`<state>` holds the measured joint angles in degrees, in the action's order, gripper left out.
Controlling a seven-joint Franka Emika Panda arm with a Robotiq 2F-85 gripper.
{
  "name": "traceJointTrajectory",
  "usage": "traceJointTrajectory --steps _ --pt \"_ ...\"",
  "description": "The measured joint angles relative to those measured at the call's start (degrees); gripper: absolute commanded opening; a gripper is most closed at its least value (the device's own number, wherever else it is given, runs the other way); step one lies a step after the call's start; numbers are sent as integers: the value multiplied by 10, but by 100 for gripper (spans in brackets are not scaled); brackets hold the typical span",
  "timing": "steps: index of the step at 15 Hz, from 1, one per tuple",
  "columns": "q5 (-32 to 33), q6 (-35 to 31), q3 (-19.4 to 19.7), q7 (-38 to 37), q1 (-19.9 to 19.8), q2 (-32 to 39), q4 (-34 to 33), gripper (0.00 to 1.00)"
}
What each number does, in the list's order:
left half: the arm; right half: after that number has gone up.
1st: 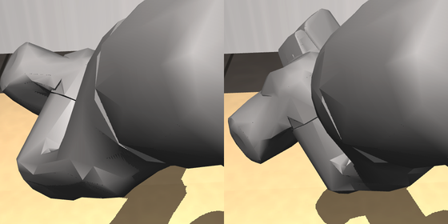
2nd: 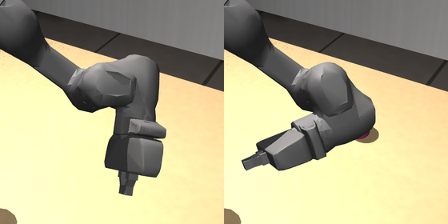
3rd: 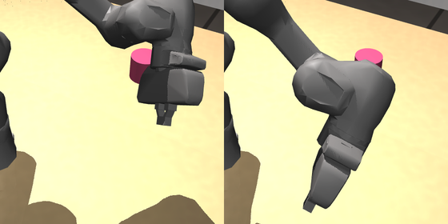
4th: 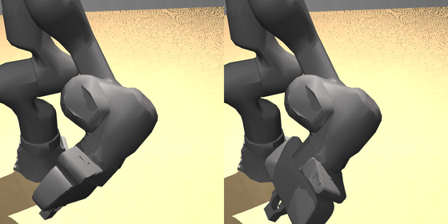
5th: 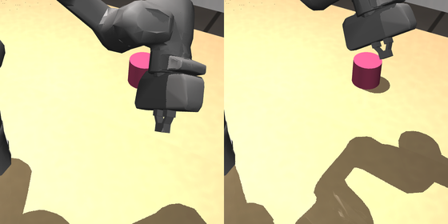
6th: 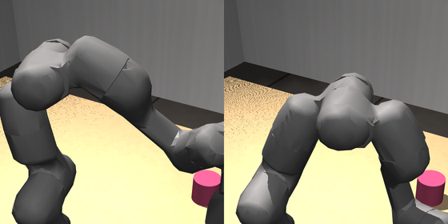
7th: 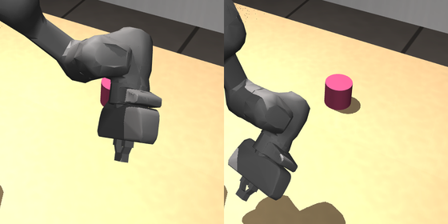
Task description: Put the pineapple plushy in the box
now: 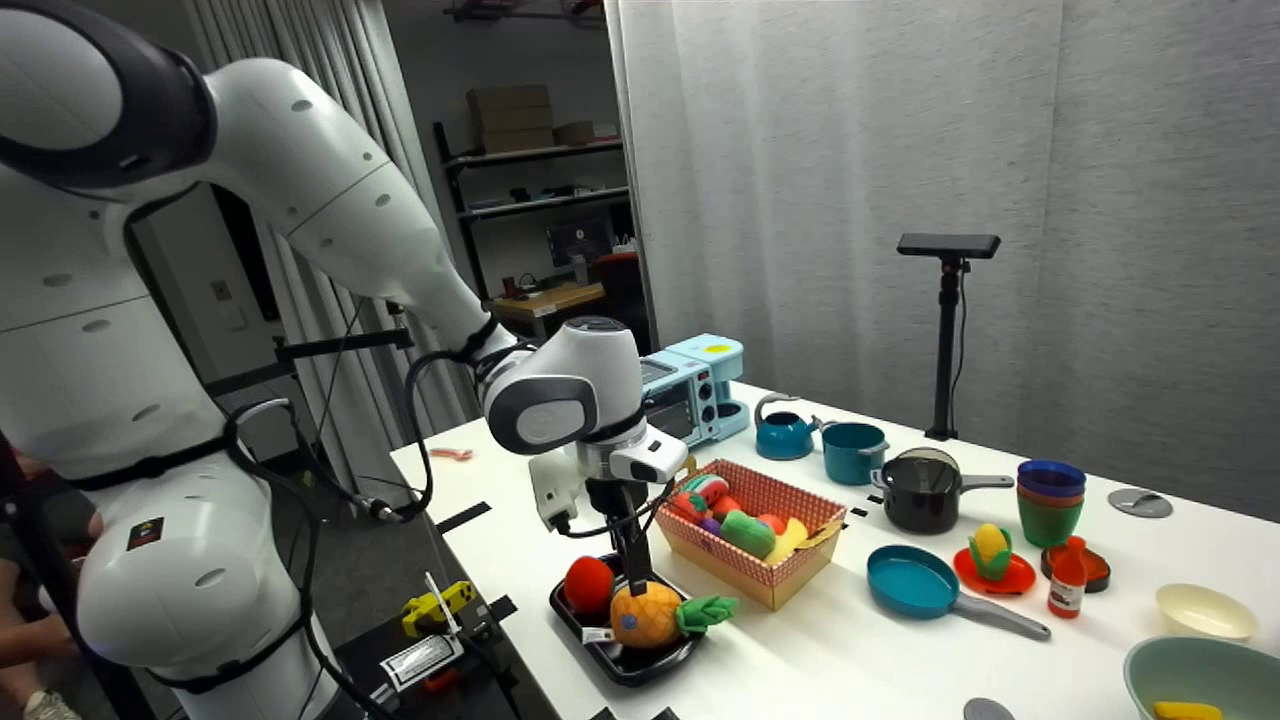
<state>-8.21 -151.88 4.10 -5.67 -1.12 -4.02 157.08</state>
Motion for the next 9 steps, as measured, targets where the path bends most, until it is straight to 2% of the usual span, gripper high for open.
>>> traceJointTrajectory --steps 4,9 --pt "-47 -45 0 -2 0 56 -16 100" --pt "-74 -81 0 -11 -1 118 -33 100"
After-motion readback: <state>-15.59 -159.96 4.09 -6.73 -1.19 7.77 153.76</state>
